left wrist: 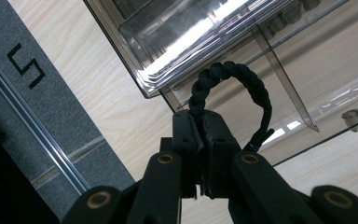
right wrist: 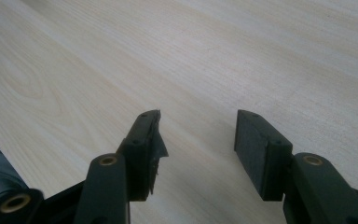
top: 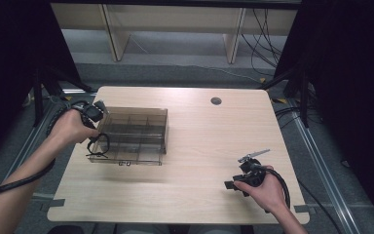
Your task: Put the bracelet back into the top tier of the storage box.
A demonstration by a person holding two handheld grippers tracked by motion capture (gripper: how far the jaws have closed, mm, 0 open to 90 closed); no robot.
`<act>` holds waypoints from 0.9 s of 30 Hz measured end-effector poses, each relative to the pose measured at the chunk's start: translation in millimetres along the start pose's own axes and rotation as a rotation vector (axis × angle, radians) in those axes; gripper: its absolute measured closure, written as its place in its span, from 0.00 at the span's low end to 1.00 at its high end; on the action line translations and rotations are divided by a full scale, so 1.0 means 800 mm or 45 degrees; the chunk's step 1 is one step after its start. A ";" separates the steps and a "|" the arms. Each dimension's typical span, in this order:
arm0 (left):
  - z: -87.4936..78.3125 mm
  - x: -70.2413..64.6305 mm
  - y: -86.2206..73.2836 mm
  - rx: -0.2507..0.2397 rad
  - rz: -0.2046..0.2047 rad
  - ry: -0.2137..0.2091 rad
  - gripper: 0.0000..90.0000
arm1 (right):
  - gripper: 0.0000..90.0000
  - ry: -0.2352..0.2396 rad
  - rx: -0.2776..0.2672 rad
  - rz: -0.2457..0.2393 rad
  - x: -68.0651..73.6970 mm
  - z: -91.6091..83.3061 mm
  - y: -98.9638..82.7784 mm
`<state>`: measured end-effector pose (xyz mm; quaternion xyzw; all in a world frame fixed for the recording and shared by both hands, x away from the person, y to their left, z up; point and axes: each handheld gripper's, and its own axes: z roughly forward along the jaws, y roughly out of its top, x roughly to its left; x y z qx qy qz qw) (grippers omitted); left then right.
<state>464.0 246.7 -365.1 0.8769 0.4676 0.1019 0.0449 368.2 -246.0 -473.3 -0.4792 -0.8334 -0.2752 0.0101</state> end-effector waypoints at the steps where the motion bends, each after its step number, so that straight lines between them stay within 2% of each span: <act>1: 0.000 0.000 0.000 0.008 0.006 -0.001 0.94 | 0.56 -0.002 -0.010 0.003 0.000 0.000 0.000; 5: 0.002 -0.002 0.002 0.010 0.022 0.003 0.94 | 0.56 -0.003 -0.010 0.003 0.000 0.001 0.000; 7: 0.004 -0.004 0.001 0.010 0.006 -0.007 0.94 | 0.56 0.004 0.004 0.000 0.000 0.001 0.000; 15: 0.009 -0.006 0.001 0.031 0.026 -0.012 0.94 | 0.56 0.003 0.008 -0.002 0.000 0.001 0.000; 18: 0.011 -0.007 0.001 0.034 0.025 -0.018 0.94 | 0.56 0.004 0.018 0.016 0.001 0.001 0.000; 25: 0.014 -0.009 0.000 0.032 0.029 -0.018 0.94 | 0.56 -0.001 0.015 0.001 0.000 0.001 -0.001; 27: 0.015 -0.011 0.001 0.035 0.030 -0.023 0.94 | 0.56 -0.027 0.015 0.007 -0.001 0.002 0.000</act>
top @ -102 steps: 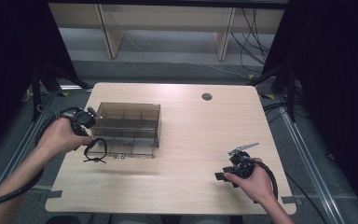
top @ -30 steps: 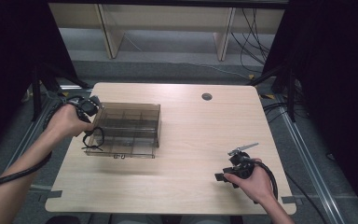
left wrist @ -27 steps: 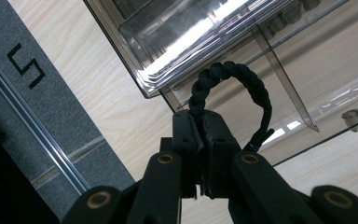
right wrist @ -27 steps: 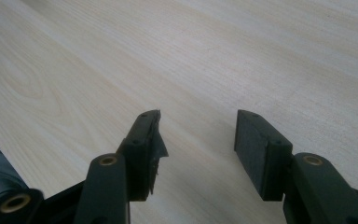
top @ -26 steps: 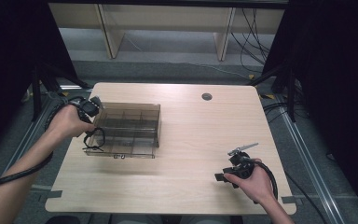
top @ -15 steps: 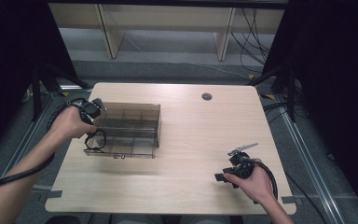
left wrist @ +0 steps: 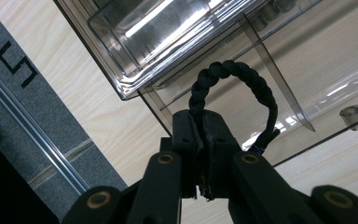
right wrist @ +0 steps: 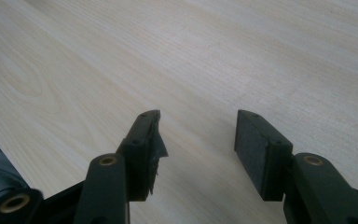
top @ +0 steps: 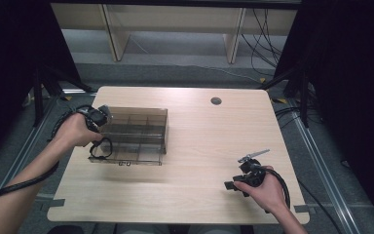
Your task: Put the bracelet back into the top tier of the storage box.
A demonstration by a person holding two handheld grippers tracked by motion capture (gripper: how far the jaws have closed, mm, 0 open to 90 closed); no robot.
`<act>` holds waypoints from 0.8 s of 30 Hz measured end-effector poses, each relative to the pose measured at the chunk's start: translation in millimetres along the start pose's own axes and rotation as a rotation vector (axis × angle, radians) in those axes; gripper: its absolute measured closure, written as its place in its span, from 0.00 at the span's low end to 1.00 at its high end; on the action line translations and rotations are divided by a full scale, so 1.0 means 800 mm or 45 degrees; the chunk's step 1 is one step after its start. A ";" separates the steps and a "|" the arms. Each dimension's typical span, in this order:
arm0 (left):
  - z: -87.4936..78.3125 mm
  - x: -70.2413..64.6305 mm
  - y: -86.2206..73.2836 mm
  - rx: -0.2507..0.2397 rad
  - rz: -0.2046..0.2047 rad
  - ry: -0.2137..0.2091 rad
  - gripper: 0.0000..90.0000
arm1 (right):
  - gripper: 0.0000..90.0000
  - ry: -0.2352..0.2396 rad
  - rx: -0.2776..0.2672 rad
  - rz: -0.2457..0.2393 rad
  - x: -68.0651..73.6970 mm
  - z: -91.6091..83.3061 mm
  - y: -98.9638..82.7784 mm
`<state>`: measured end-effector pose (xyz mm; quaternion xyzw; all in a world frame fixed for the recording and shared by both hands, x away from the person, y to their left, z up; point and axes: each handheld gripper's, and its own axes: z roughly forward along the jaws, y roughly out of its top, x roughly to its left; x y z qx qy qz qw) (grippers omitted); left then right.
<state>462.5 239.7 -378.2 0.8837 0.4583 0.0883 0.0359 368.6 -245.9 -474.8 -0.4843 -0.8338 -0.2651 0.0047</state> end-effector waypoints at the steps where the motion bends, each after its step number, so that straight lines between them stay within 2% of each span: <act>1: 0.000 0.000 0.000 0.008 0.006 0.003 0.94 | 0.56 0.016 0.001 0.001 0.001 -0.001 0.000; 2: 0.000 0.000 0.000 0.010 0.003 0.001 0.94 | 0.56 0.033 -0.009 -0.016 0.000 0.000 0.000; 3: 0.001 -0.001 0.000 0.001 0.002 0.003 0.94 | 0.56 0.016 -0.003 -0.002 0.000 0.000 0.000; 4: 0.001 -0.001 0.000 0.001 0.002 0.003 0.94 | 0.56 0.031 -0.002 -0.007 0.000 -0.001 0.000; 6: 0.003 -0.002 0.000 0.006 0.006 0.001 0.94 | 0.56 -0.004 0.002 0.005 0.000 0.000 0.000; 7: 0.003 -0.002 0.001 0.009 0.009 0.003 0.94 | 0.56 0.028 -0.003 -0.008 0.000 -0.001 0.000; 8: 0.004 -0.002 0.001 0.008 0.012 0.003 0.94 | 0.56 0.033 -0.003 -0.009 0.000 -0.001 0.000; 24: 0.011 -0.006 0.000 0.030 0.034 0.005 0.94 | 0.56 0.033 0.002 -0.009 0.000 -0.001 0.000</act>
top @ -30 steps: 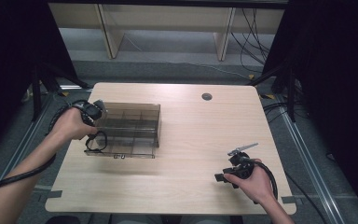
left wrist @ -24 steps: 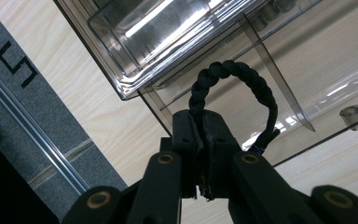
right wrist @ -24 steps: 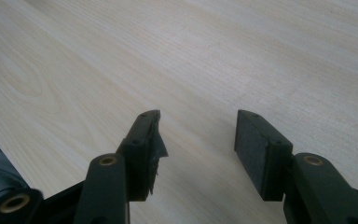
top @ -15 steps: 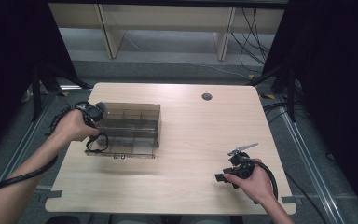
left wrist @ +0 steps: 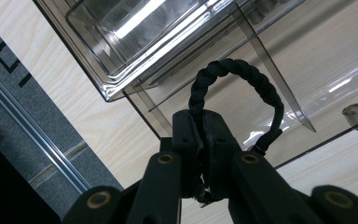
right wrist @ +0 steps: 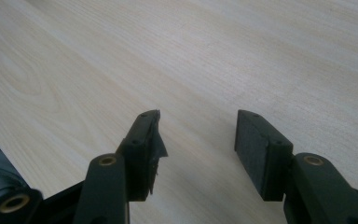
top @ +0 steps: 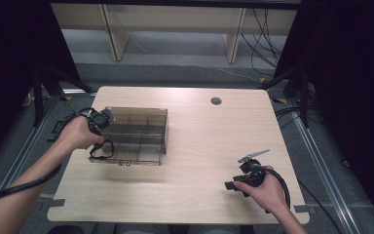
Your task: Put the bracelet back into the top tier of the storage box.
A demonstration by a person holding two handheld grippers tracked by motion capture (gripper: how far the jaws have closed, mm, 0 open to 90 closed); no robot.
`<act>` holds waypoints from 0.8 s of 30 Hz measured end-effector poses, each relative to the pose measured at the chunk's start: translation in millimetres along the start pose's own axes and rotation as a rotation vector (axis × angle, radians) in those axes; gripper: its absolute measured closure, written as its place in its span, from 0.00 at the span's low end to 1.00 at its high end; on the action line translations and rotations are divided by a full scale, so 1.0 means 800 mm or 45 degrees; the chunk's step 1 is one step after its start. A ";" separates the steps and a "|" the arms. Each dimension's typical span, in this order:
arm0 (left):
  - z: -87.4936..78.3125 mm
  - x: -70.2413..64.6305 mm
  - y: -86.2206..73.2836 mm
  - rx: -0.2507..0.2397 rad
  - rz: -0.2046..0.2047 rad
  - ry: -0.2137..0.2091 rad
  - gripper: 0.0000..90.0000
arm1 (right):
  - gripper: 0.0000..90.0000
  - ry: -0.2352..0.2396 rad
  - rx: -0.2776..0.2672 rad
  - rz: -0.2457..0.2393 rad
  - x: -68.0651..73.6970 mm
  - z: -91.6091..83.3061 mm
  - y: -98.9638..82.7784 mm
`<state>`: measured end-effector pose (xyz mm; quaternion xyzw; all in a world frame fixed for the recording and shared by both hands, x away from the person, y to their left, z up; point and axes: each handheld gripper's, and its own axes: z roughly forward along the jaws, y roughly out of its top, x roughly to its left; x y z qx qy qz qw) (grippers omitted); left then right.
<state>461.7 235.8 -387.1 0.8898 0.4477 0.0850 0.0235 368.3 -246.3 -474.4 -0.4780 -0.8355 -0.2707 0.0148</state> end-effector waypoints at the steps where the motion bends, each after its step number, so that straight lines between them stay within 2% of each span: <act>1: 0.000 0.000 0.000 0.000 0.000 0.000 0.94 | 0.56 0.000 -0.001 0.000 0.000 0.000 0.000; 21: 0.005 -0.007 0.002 0.003 0.004 -0.007 0.94 | 0.56 -0.018 0.008 0.012 0.000 0.000 0.000; 24: 0.007 -0.008 0.002 0.013 0.022 -0.006 0.94 | 0.56 -0.003 0.006 0.005 0.000 0.000 0.000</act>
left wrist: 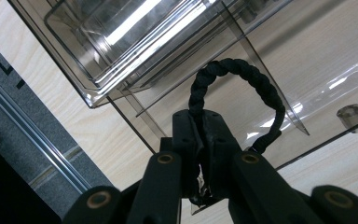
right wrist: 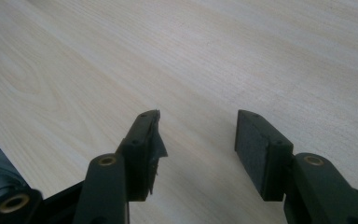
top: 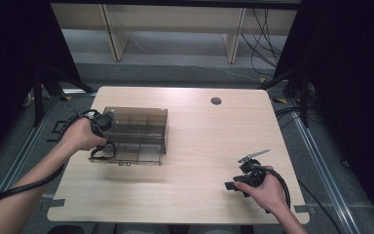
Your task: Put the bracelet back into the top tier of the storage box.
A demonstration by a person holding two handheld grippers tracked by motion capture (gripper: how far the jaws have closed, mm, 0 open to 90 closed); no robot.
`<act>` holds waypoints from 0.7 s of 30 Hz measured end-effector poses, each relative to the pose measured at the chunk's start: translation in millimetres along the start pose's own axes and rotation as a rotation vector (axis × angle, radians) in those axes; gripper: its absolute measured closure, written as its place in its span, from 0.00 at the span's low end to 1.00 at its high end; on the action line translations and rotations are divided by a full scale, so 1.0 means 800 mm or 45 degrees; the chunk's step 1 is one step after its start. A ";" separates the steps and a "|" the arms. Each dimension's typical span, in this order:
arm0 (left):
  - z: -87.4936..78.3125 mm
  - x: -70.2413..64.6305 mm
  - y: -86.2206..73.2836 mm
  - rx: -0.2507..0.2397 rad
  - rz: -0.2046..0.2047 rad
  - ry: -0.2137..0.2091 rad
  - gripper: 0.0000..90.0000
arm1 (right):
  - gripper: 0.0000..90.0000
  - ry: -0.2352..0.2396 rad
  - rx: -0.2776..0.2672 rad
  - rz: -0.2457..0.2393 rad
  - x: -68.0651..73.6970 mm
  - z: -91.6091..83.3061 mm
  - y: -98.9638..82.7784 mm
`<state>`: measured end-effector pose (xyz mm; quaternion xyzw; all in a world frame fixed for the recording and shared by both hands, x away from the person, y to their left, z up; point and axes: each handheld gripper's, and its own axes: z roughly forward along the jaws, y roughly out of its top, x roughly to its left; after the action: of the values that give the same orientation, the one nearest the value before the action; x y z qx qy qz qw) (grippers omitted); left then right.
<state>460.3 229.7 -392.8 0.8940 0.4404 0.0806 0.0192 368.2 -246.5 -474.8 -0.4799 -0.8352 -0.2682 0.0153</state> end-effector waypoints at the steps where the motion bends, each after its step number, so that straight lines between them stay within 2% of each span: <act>1: 0.000 0.000 0.000 0.000 0.000 0.000 0.94 | 0.56 0.000 0.000 0.000 0.000 0.000 0.000; 6: 0.003 -0.001 0.000 0.012 0.007 -0.006 0.94 | 0.56 -0.014 0.004 0.008 0.001 0.000 0.000; 21: 0.010 -0.004 0.003 0.031 0.016 -0.002 0.94 | 0.56 -0.005 0.012 0.006 0.001 0.000 0.000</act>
<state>461.7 226.1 -400.5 0.8970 0.4356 0.0749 0.0082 368.1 -246.0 -474.6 -0.4822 -0.8354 -0.2634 0.0166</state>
